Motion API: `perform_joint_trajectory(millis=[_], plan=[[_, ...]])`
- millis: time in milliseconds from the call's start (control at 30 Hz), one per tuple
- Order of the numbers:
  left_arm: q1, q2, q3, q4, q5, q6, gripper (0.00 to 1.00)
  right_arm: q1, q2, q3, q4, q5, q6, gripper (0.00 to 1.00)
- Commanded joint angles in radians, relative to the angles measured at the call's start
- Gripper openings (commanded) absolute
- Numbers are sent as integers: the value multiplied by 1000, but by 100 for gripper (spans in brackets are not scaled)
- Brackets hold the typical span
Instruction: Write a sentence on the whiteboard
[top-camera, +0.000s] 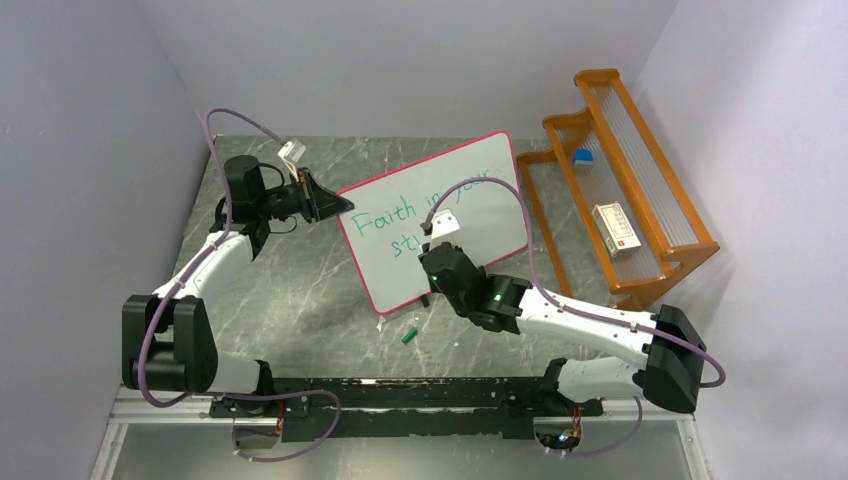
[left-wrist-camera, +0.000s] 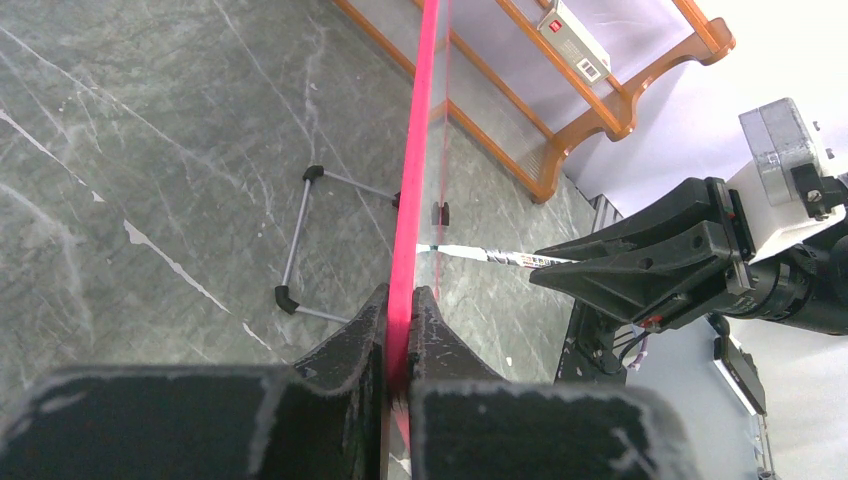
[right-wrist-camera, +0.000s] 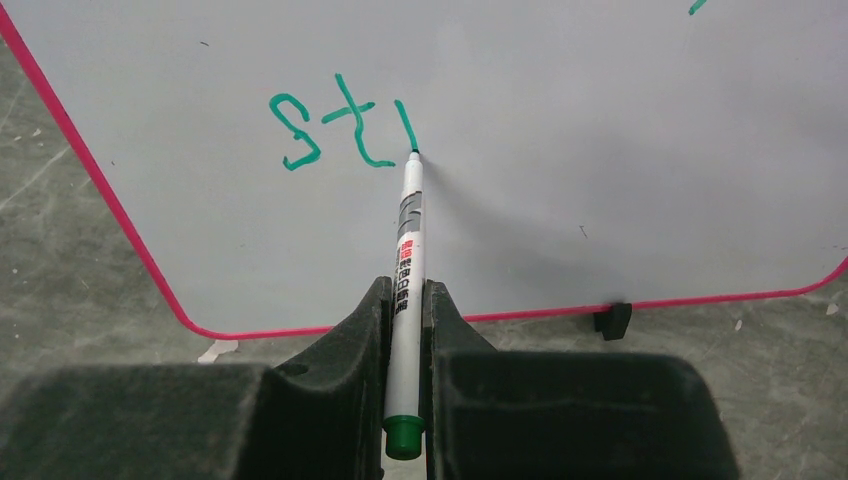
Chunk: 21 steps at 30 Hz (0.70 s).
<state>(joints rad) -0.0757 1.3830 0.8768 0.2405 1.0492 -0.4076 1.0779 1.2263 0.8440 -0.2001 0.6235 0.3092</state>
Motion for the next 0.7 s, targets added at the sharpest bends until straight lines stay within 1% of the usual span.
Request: perform_joint_trajectory(millis=[0, 667], plan=[[-19, 31, -9, -88, -53, 69, 5, -12, 6, 16, 47, 2, -13, 0], [-19, 34, -9, -86, -51, 67, 5, -21, 22, 44, 99, 19, -54, 0]])
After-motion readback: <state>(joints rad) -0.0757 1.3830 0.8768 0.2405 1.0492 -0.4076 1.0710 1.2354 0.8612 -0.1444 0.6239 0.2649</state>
